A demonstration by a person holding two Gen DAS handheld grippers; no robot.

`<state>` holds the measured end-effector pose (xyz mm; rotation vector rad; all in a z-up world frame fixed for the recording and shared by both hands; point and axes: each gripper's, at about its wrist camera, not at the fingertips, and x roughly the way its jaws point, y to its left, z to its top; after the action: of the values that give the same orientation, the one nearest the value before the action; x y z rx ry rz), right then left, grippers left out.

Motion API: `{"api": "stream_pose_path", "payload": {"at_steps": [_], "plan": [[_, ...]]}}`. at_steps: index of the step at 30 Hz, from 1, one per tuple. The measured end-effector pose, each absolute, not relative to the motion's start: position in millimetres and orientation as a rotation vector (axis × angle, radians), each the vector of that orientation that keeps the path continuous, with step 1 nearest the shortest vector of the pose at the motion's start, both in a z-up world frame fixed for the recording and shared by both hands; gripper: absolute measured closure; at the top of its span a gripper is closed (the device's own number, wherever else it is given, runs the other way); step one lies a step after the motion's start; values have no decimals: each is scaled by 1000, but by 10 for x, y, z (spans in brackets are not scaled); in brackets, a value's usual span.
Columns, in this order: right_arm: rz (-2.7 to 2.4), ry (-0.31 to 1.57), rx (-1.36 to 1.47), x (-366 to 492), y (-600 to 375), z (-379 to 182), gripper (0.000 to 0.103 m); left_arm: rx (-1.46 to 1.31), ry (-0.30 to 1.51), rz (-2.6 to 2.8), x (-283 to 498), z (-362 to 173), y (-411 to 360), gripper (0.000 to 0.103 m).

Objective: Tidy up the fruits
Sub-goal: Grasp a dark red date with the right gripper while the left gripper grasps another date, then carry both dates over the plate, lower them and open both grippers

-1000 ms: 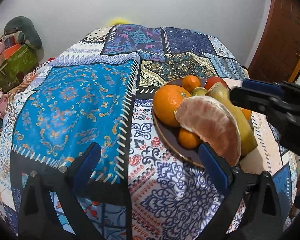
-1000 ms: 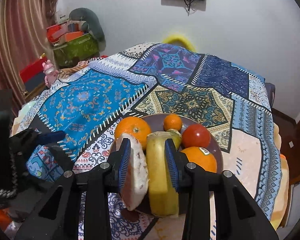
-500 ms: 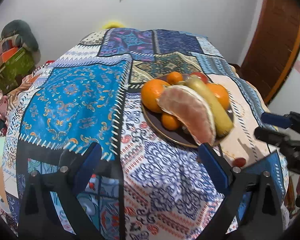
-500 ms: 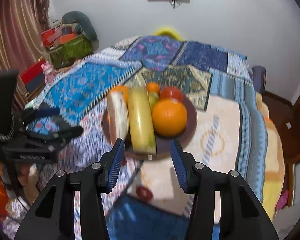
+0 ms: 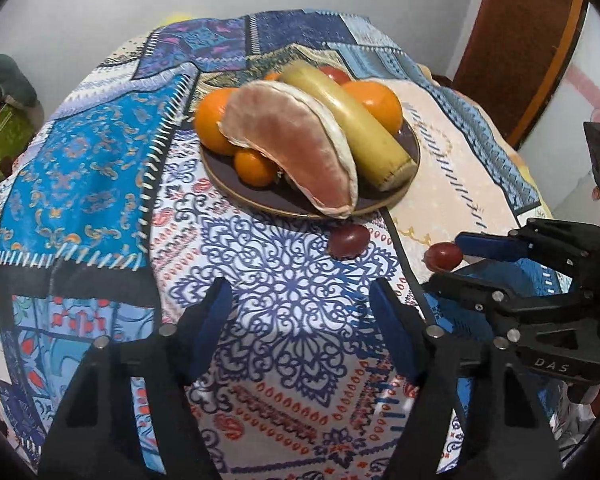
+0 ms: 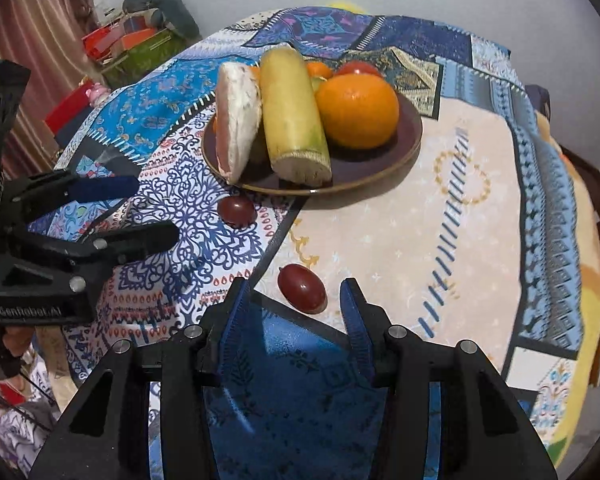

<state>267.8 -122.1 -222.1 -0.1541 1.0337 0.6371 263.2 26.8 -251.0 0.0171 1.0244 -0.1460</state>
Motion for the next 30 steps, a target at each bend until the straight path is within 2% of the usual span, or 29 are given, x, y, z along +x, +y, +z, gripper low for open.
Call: {"api": "stream_pose_path", "payload": {"at_steps": [1,4,7,9,13,18,30], "plan": [[643,1038,-150,2692,-1227,-2246,71,21,1030,-150,2651,-2529,244,34],[648,1031,-144,2706,-1255,-2266,80,18,1041,-166,2729,-2573,175,34],[658,1030,-109,2703,-1303,-2252,81,10,1045,-172,2813,-2622,119,40],[653,1022,-91,2705,-1347,-2240,81,1,1055,-178,2866,-2650,98,47],[635,1006,-70,2728,-1439,-2207,81,15,1046,-170,2947,-2690,12,52],[622,989,-44,2780,-1540,-2146,81,5,1026,-174,2978,-2696,-5,77],[593,913,-30,2937,-1607,-1872,81,23,949,-125,2749,-2315,260,78]]}}
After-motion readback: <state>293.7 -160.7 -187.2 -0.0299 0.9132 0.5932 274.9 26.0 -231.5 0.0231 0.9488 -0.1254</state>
